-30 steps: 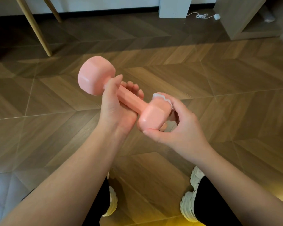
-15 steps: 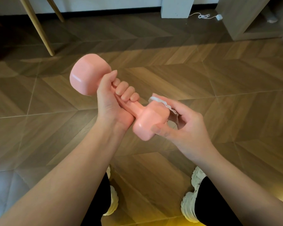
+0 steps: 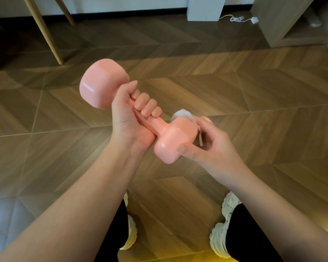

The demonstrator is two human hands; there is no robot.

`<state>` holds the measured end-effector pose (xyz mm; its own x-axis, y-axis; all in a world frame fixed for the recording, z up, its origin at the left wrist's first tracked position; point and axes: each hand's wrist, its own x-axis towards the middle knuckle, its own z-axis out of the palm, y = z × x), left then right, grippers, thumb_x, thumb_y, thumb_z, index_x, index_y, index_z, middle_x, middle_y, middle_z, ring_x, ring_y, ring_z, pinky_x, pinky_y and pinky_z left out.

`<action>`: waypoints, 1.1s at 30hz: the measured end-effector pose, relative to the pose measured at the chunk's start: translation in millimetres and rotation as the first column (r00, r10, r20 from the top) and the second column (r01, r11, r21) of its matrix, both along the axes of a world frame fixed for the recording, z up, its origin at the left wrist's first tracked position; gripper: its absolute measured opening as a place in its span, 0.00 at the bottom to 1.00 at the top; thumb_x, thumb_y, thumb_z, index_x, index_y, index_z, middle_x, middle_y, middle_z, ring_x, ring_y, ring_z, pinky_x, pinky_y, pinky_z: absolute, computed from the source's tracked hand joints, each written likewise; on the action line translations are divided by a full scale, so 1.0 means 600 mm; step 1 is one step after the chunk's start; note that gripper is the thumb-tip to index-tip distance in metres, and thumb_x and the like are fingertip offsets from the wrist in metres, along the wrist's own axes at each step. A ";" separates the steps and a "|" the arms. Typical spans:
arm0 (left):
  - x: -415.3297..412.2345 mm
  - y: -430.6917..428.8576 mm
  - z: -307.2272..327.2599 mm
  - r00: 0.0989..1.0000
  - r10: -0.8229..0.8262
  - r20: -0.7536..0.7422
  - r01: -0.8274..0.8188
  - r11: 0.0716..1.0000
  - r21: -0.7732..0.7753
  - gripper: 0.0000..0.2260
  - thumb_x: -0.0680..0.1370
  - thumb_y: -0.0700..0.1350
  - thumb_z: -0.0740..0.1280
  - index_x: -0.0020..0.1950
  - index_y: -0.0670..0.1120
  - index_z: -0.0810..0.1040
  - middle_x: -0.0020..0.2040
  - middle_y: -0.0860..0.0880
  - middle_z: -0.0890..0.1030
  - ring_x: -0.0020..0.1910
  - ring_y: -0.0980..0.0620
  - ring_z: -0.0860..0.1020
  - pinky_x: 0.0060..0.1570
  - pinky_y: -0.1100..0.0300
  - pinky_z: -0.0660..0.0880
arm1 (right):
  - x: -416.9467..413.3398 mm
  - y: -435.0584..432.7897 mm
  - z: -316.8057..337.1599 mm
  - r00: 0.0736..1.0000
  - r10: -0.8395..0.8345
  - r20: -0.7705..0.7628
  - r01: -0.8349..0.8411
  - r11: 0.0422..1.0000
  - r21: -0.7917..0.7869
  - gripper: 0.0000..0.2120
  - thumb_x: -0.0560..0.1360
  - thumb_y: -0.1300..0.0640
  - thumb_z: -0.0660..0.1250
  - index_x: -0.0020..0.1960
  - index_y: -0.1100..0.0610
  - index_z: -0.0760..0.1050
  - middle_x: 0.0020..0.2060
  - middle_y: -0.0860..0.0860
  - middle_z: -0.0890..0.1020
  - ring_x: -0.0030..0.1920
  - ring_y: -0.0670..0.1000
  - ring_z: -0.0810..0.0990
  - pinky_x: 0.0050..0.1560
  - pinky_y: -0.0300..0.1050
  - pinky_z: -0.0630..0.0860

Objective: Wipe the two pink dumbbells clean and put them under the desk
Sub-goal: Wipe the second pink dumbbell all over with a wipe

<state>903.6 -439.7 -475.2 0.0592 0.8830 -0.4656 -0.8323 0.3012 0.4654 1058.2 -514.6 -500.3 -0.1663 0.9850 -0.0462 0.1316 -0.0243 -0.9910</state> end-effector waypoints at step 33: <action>0.004 0.004 -0.005 0.996 0.009 -0.086 -0.010 1.000 -0.016 0.17 0.78 0.44 0.63 0.31 0.50 0.62 0.24 0.54 0.59 0.23 0.55 0.59 0.26 0.62 0.62 | -0.004 -0.012 -0.009 0.906 -0.103 0.410 -0.040 0.945 0.324 0.26 0.79 0.45 0.61 0.74 0.57 0.67 0.68 0.44 0.73 0.71 0.42 0.68 0.71 0.45 0.63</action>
<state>905.9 -437.4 -478.2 0.0098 0.8758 -0.4826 -0.7923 0.3012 0.5305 1056.0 -521.8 -506.0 -0.1702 0.9625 0.2114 0.5376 0.2704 -0.7987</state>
